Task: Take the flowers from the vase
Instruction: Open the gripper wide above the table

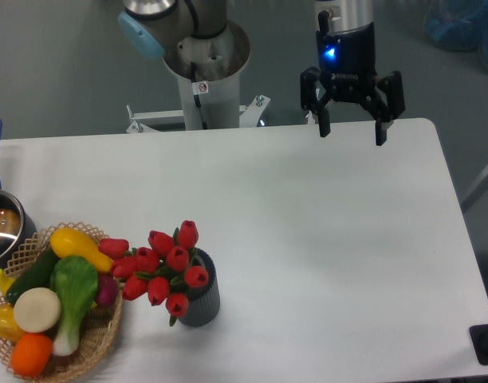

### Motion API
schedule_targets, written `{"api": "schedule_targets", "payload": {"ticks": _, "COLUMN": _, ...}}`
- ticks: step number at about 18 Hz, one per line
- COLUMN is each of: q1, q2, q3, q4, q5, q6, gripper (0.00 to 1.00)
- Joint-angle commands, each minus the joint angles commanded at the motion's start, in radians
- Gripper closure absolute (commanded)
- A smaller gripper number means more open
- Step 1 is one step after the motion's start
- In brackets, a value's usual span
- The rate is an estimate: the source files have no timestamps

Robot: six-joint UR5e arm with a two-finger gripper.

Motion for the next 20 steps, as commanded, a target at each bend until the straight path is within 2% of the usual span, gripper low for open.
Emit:
{"api": "schedule_targets", "payload": {"ticks": 9, "q1": 0.018, "q2": 0.000, "q3": -0.011, "q4": 0.000, "q5": -0.084, "q6": -0.025, "gripper": 0.00}}
{"api": "schedule_targets", "payload": {"ticks": 14, "q1": 0.023, "q2": -0.002, "q3": -0.014, "q4": 0.015, "q5": -0.186, "q6": -0.181, "gripper": 0.00}}
{"api": "schedule_targets", "payload": {"ticks": 18, "q1": 0.018, "q2": -0.003, "q3": -0.014, "q4": 0.038, "q5": -0.204, "q6": -0.238, "gripper": 0.00}}
{"api": "schedule_targets", "payload": {"ticks": 20, "q1": 0.021, "q2": -0.003, "q3": -0.012, "q4": 0.046, "q5": -0.265, "q6": -0.270, "gripper": 0.00}}
